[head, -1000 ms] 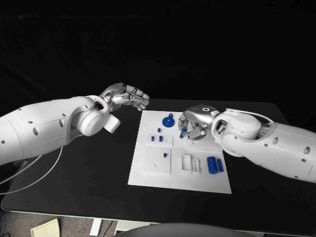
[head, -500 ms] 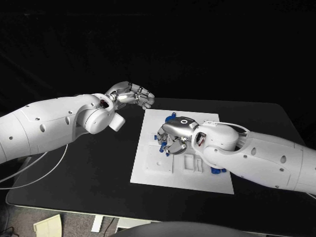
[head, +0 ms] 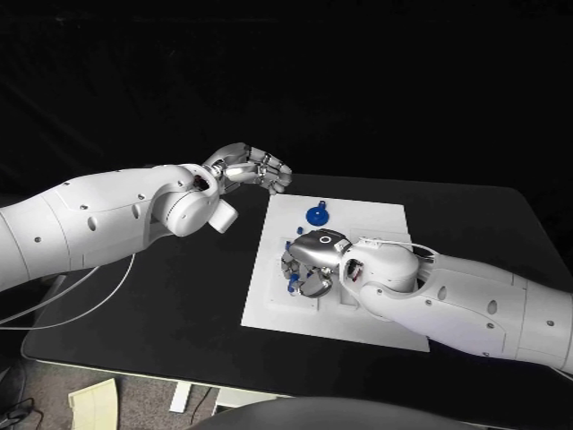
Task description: Assemble the parts on the task board
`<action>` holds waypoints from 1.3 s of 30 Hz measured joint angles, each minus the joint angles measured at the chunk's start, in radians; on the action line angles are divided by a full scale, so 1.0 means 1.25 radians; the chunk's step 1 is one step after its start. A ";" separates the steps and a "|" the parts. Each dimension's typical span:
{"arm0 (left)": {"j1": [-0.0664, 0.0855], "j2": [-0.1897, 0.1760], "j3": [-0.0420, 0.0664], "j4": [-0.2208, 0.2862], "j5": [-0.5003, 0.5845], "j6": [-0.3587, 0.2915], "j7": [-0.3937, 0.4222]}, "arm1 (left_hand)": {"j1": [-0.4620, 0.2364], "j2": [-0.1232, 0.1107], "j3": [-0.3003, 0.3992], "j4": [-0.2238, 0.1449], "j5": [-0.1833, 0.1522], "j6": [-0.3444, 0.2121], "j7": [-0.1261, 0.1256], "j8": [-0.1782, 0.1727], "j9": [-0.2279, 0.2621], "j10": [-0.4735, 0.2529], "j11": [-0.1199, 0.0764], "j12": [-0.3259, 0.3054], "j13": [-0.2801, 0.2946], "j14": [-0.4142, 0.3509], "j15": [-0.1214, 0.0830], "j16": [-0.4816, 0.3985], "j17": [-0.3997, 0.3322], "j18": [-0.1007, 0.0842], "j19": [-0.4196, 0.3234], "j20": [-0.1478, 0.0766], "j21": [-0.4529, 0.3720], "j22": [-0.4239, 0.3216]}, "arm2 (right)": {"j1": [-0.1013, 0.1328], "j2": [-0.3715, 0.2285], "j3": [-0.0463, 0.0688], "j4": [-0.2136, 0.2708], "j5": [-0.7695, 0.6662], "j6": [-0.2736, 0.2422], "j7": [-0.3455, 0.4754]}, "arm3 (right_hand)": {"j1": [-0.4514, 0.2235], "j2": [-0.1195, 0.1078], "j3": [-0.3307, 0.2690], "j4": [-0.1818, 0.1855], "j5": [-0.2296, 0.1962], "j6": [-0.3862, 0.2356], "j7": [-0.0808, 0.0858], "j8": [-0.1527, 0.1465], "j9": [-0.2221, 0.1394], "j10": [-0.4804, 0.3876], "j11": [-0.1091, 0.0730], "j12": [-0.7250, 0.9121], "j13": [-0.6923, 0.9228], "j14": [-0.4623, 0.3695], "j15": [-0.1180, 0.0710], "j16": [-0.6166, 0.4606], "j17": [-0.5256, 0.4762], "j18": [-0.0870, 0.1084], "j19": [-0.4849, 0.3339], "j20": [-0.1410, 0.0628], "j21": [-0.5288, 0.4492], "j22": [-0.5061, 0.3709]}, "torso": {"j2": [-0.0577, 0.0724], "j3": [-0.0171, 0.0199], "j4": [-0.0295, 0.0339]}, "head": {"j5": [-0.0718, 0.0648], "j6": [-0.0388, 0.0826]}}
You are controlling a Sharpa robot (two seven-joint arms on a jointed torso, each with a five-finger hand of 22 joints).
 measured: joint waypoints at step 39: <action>0.000 0.002 0.000 -0.001 0.000 0.005 0.000 | 0.000 0.000 0.000 0.000 0.000 0.000 0.000 0.000 -0.001 -0.003 -0.003 0.000 -0.001 0.000 0.000 -0.003 0.003 0.005 0.000 0.000 0.000 0.001 | -0.008 0.020 -0.014 -0.035 -0.040 -0.003 -0.002 | 0.000 0.000 0.000 -0.004 -0.003 -0.006 0.000 0.001 0.005 0.001 0.001 0.003 0.006 0.000 0.000 0.000 0.000 -0.002 0.002 -0.001 0.003 0.001 | -0.001 0.0007 -0.0018 | 0.009 -0.016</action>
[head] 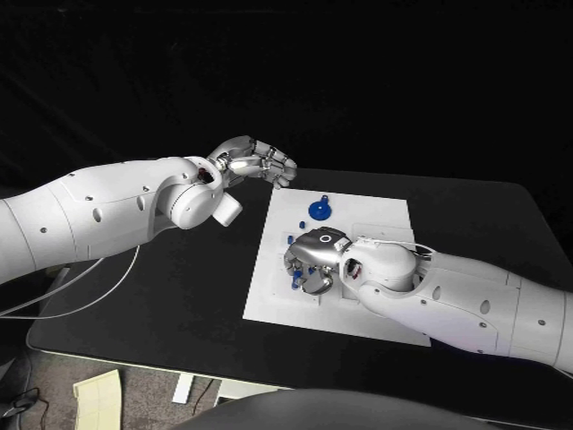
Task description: Assemble the parts on the task board
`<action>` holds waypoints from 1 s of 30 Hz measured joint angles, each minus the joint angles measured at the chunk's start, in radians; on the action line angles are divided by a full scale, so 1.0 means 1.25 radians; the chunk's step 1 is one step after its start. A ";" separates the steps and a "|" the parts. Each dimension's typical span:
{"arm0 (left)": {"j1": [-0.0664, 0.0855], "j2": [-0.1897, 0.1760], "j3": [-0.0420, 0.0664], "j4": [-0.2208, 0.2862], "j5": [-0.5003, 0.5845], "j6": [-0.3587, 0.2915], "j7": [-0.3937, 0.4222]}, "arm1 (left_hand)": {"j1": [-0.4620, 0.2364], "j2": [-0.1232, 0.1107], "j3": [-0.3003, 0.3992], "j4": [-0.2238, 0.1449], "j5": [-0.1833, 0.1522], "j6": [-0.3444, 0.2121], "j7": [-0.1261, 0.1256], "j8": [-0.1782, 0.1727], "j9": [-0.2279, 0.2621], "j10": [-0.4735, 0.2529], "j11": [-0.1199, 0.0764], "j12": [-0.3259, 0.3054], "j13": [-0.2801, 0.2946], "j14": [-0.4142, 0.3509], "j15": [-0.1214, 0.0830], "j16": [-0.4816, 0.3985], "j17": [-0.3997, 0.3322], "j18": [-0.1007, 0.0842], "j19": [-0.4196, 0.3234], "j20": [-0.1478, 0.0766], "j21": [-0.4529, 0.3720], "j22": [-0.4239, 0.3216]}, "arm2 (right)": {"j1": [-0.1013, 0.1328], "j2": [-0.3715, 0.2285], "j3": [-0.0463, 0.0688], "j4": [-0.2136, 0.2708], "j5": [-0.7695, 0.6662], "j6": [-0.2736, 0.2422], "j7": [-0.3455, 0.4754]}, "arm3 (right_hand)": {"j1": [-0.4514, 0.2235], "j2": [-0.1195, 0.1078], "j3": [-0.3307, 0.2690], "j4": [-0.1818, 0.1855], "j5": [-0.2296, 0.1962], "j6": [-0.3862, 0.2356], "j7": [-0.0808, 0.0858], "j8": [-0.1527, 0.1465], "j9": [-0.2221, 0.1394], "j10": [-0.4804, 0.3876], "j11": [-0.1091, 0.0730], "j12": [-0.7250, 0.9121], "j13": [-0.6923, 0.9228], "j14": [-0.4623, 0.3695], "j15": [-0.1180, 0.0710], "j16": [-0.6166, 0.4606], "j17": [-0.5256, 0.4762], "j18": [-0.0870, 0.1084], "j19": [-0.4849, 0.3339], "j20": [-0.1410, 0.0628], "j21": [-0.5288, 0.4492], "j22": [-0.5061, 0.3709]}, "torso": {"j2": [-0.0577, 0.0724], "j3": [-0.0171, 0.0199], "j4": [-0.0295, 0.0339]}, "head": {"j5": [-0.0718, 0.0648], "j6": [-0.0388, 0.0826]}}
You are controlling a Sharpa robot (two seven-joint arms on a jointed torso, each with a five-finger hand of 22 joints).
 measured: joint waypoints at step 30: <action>0.000 0.000 0.000 -0.001 0.000 0.004 -0.001 | 0.000 0.000 0.000 0.000 0.000 0.000 0.000 0.003 -0.001 -0.003 0.003 0.000 -0.001 0.000 0.000 -0.003 0.002 -0.006 0.000 0.000 -0.003 0.001 | -0.001 -0.002 -0.005 0.008 -0.009 -0.004 -0.004 | -0.003 0.003 0.001 -0.003 0.003 0.003 0.000 0.000 0.003 0.000 0.000 -0.002 0.002 0.000 0.000 0.000 0.000 0.000 0.003 0.000 0.000 0.001 | 0.000 -0.0004 0.0004 | 0.006 -0.007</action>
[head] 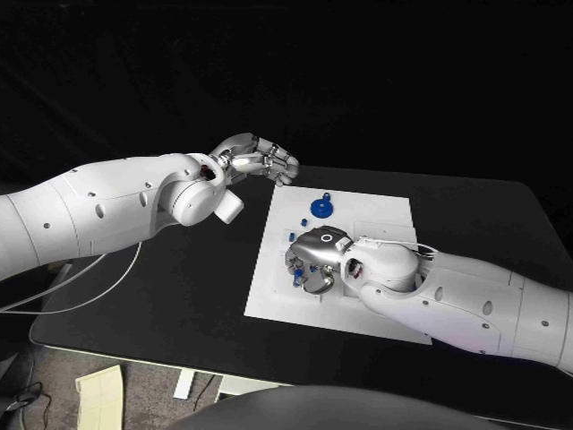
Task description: Assemble the parts on the task board
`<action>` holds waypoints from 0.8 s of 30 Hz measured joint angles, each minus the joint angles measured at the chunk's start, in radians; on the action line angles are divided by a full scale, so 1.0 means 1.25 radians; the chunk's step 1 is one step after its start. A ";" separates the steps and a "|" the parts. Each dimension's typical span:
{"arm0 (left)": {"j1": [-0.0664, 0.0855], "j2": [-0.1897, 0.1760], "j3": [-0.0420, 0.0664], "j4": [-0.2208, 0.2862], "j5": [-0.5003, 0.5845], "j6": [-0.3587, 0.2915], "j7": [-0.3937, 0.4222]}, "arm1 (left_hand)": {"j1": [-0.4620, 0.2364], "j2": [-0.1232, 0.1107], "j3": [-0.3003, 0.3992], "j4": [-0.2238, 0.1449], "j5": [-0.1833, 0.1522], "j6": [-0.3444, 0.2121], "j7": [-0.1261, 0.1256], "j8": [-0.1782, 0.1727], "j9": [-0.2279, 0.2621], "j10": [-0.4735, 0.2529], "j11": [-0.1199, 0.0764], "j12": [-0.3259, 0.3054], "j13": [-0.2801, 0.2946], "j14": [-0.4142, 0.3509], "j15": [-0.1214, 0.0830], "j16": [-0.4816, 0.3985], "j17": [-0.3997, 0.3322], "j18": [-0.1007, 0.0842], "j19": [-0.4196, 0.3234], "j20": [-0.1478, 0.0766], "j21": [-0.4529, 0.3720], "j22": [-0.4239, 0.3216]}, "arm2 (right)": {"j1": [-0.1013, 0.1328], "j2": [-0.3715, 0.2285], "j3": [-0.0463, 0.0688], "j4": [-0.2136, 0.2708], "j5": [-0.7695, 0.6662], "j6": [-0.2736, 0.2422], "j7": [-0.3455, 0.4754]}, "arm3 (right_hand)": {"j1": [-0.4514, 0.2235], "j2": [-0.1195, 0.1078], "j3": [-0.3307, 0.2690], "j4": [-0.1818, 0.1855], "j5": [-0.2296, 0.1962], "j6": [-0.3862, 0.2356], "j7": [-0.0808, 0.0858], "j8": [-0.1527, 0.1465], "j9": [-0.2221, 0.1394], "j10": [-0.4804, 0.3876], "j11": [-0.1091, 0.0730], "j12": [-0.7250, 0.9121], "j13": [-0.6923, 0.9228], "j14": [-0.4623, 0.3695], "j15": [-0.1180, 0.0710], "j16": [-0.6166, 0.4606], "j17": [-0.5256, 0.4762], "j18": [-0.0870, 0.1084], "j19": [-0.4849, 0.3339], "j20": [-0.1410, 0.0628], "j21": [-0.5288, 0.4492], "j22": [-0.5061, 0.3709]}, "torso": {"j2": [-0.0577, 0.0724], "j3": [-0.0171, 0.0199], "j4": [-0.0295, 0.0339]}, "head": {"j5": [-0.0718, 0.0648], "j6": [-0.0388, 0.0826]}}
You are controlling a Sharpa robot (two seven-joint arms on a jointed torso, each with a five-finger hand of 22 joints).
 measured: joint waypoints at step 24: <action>0.000 0.000 0.000 0.000 0.000 0.002 0.000 | 0.000 0.000 0.000 0.000 0.000 0.000 0.000 0.000 -0.001 0.000 0.000 0.000 0.000 0.002 0.002 0.000 0.002 0.007 0.000 0.000 0.000 0.000 | -0.003 -0.002 -0.002 0.005 -0.008 -0.015 -0.008 | 0.000 0.000 -0.002 -0.002 0.000 -0.002 -0.001 -0.001 0.001 0.001 0.000 0.002 0.003 0.000 0.000 0.000 0.001 0.000 -0.002 -0.001 0.000 0.000 | 0.000 0.0006 -0.0005 | 0.002 -0.004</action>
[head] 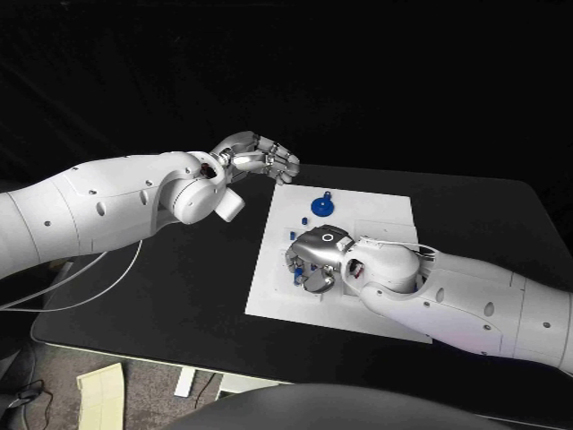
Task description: Assemble the parts on the task board
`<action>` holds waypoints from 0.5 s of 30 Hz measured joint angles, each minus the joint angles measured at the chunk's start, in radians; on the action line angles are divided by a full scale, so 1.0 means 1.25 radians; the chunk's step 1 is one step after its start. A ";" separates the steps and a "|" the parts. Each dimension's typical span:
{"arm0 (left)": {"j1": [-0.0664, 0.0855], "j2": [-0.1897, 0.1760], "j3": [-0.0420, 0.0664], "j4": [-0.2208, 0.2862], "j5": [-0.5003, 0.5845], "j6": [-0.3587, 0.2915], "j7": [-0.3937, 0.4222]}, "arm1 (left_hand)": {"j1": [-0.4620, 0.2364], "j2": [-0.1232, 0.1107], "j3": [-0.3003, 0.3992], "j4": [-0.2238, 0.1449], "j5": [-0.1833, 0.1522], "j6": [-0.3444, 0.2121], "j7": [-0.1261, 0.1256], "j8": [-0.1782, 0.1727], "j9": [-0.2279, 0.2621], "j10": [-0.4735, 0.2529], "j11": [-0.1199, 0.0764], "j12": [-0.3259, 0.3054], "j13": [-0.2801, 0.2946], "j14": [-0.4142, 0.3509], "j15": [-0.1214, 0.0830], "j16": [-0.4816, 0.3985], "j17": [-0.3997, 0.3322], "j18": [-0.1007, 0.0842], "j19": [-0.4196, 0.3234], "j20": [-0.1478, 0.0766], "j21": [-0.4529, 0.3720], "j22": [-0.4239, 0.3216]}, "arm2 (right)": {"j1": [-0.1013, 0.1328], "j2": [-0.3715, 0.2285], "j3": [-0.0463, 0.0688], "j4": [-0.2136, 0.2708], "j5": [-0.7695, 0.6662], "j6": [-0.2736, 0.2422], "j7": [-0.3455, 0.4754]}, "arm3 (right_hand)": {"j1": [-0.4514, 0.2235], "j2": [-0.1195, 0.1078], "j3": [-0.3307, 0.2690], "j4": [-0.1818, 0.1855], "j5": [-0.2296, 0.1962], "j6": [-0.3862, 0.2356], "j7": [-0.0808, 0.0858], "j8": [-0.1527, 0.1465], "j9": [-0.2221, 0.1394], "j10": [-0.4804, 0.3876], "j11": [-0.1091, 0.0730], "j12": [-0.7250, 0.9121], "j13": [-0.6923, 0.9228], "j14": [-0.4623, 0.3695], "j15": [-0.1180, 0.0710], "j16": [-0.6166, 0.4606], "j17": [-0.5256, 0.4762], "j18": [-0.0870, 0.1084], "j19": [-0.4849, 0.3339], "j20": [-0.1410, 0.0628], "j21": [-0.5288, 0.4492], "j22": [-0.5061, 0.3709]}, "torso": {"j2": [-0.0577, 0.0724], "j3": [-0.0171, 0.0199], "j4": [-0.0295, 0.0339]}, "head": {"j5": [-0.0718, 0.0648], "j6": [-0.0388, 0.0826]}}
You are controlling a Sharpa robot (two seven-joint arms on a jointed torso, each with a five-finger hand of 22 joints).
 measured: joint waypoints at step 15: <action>0.000 0.000 0.000 -0.002 0.000 0.002 0.000 | 0.000 0.000 0.000 0.000 0.000 0.000 0.000 0.000 0.000 0.000 0.000 0.000 0.000 0.000 0.000 -0.003 0.002 -0.002 0.000 0.000 0.000 0.001 | -0.002 -0.004 -0.001 0.004 -0.003 -0.008 -0.006 | 0.000 0.000 0.001 -0.003 -0.003 0.002 -0.001 0.001 0.002 -0.001 -0.001 0.000 0.000 0.000 0.000 0.000 0.000 -0.002 -0.001 0.001 0.000 0.000 | 0.000 0.0002 -0.0001 | 0.001 0.001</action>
